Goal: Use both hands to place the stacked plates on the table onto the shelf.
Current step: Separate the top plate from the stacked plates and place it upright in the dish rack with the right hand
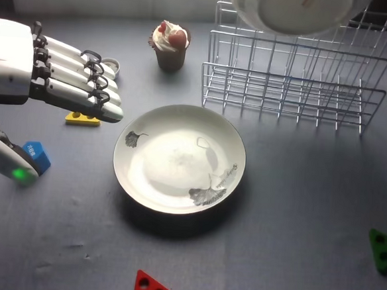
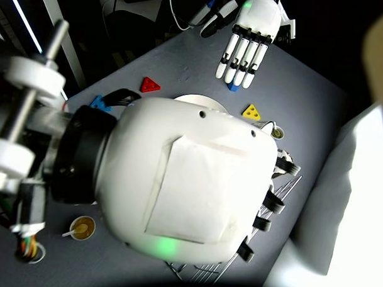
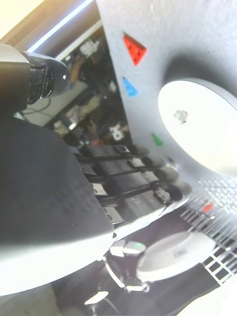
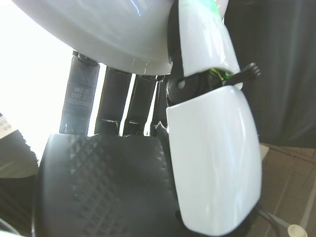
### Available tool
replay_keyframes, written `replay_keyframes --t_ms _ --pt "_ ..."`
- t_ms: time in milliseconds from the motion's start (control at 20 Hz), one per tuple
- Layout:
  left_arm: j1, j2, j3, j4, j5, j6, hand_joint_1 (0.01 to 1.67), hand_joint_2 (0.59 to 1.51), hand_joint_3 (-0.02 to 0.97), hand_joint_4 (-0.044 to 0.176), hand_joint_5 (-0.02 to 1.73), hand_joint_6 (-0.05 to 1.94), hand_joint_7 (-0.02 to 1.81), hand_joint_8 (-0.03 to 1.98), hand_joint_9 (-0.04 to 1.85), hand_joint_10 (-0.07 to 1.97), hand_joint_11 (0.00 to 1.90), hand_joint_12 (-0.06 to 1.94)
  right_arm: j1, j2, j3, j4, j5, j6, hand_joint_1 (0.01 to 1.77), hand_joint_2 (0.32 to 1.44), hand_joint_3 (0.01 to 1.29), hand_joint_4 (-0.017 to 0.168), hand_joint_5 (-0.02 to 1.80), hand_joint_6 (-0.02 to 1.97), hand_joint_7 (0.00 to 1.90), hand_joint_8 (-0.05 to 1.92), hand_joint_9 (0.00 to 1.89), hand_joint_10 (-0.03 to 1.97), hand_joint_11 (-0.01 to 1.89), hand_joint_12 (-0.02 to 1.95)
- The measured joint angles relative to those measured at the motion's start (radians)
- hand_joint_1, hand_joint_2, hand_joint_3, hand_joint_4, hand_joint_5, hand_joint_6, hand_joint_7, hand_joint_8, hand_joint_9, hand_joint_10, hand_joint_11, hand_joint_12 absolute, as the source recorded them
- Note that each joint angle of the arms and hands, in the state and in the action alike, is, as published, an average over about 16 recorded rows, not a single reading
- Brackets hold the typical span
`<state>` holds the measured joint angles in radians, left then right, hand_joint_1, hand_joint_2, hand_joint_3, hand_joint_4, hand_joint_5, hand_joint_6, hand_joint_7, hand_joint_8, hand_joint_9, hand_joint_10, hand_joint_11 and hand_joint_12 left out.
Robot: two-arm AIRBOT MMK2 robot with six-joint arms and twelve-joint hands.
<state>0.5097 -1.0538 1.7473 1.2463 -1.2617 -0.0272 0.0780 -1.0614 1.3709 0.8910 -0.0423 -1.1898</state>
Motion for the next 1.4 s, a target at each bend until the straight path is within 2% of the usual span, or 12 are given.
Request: replay_keyframes --t_ms 1400 --pt "-0.009 -0.002 -0.02 0.007 0.011 0.0 0.03 1.065 -0.001 0.002 0.3 0.01 0.34 0.01 0.33 0.0 0.28 0.01 -0.082 -0.073 0.13 0.096 0.036 0.007 1.46 0.99 0.01 -0.011 0.83 0.95 1.07 0.62 1.1 0.77 0.94 1.38"
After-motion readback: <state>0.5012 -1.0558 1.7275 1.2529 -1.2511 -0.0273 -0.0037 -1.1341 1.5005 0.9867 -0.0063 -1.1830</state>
